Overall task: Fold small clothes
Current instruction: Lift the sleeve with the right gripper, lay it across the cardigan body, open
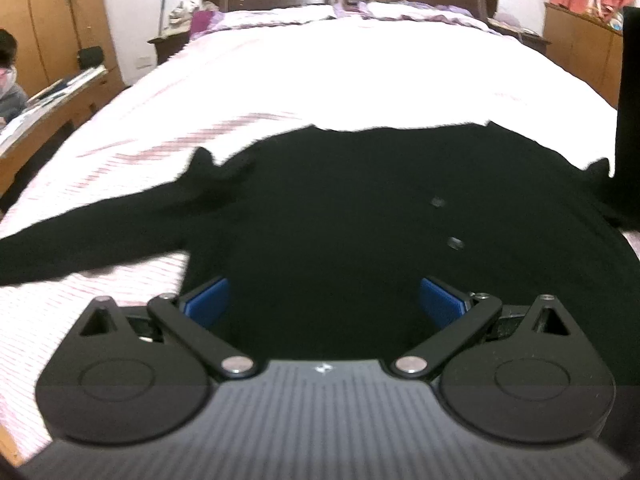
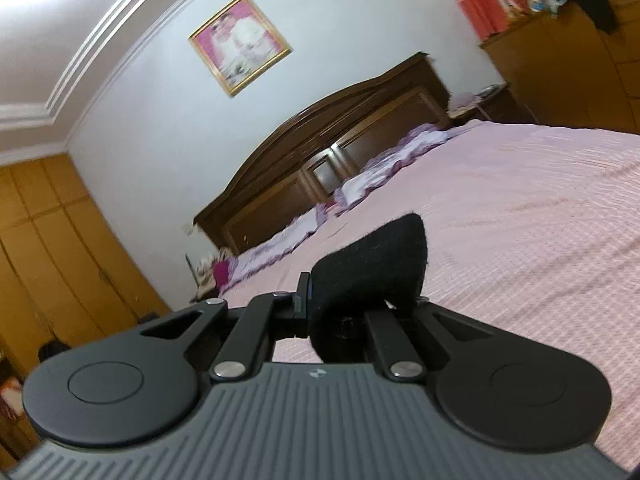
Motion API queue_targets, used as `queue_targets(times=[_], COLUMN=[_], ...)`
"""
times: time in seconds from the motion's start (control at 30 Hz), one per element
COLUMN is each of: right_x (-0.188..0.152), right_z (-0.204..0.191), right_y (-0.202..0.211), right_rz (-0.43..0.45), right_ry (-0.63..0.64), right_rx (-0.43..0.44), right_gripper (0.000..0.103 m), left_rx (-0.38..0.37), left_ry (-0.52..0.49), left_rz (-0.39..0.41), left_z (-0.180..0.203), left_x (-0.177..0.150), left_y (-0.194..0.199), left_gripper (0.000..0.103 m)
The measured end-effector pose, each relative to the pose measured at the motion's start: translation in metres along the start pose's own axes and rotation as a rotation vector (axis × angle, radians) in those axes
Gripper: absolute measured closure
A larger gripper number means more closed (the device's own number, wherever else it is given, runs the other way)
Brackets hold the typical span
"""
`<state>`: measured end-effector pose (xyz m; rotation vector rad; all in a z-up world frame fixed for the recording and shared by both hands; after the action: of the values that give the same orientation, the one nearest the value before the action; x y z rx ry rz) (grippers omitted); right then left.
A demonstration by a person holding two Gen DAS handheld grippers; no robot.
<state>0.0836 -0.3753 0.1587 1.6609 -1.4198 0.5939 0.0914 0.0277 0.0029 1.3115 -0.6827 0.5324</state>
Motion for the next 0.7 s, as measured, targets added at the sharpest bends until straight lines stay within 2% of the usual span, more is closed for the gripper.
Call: queue_targets(times=[0.17, 0.37, 0.5, 0.7], right_x=[-0.031, -0.079, -0.129, -0.219], right_z=[-0.062, -0.135, -0.181, -0.216], right_y=[-0.017, -0.042, -0.059, -0.085], right_rz=[-0.055, -0.115, -0.181, -0.314], right_ry=[-0.002, 0.013, 0.034, 0.083], right_rx=[0.041, 0.089, 0.120, 0.129], right_gripper=[0.099, 0.099, 0.099, 0.099], left_rx=[0.035, 0.042, 0.057, 0.090], left_ry=[0.000, 0.036, 0.071, 0.083], left_rz=[0.027, 0.057, 0.060, 0.061], left_z=[-0.025, -0.049, -0.064, -0.084], left_x=[0.012, 0.018, 0.016, 0.009], left_y=[0.013, 0.025, 0.024, 0.021], left_gripper=[0.000, 0.000, 0.000, 0.000])
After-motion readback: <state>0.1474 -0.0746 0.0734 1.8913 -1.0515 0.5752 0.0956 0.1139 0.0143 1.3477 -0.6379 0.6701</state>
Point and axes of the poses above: each gripper's, at about its wrist camera, not at the fingertips, and y roughly against the way its jaws point, z to its right, x to its top, the point moved 4 cm from there along -y, roughly the way its jaws point, and after that the axes turned 14 degrees about -x, right-handed, at the moved point
